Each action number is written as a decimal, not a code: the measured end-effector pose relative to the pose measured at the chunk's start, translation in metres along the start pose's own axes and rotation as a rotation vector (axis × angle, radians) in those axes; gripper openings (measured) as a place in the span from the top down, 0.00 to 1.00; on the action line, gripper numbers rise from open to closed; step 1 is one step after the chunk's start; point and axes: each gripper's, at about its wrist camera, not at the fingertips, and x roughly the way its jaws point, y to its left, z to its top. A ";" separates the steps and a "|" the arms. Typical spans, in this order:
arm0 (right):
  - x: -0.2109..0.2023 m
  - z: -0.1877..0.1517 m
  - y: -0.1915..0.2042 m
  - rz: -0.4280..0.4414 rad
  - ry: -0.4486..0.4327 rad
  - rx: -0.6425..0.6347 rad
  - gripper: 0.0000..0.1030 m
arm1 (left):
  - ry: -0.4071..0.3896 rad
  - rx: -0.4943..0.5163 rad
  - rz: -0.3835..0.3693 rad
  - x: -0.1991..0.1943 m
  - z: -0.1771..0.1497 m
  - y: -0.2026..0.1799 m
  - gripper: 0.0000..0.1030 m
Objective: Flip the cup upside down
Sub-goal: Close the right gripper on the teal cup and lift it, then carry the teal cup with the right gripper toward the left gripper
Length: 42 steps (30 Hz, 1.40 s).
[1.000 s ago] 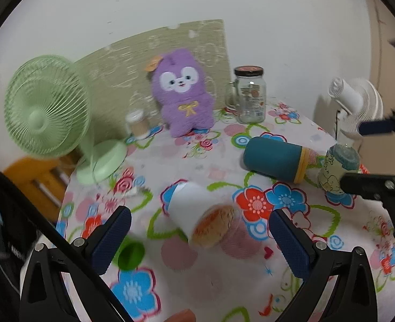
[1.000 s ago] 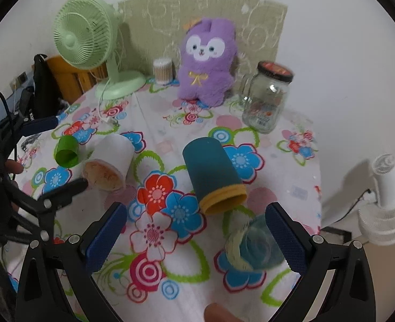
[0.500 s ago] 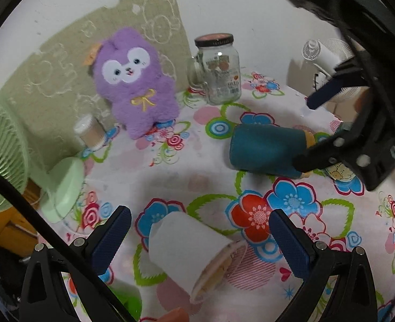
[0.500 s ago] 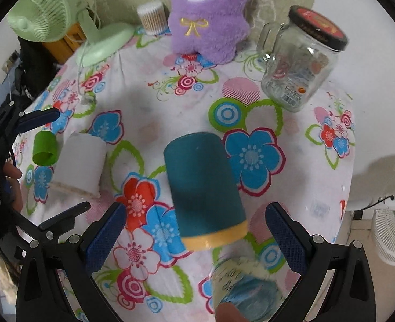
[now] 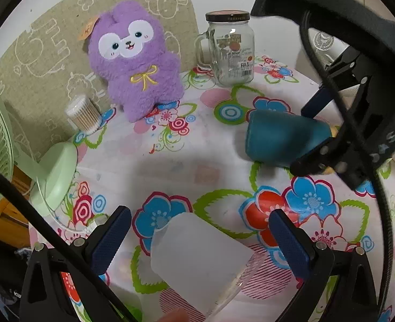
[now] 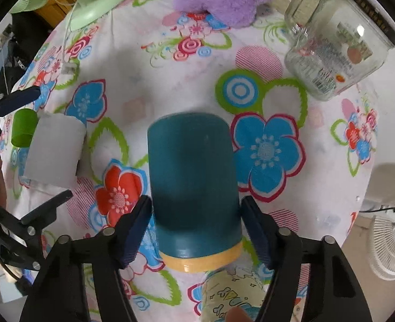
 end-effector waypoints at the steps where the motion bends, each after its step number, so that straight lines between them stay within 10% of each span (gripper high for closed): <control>1: 0.000 0.000 0.000 -0.002 0.001 -0.003 0.32 | 0.000 -0.004 -0.005 -0.001 0.000 0.000 0.00; 23: -0.055 -0.054 0.046 0.030 -0.109 -0.014 0.35 | -0.085 -0.164 -0.019 -0.093 -0.052 0.016 0.00; 42: -0.074 -0.178 0.152 0.212 -0.401 -0.107 0.35 | -0.127 -0.205 -0.069 -0.146 -0.133 -0.022 0.00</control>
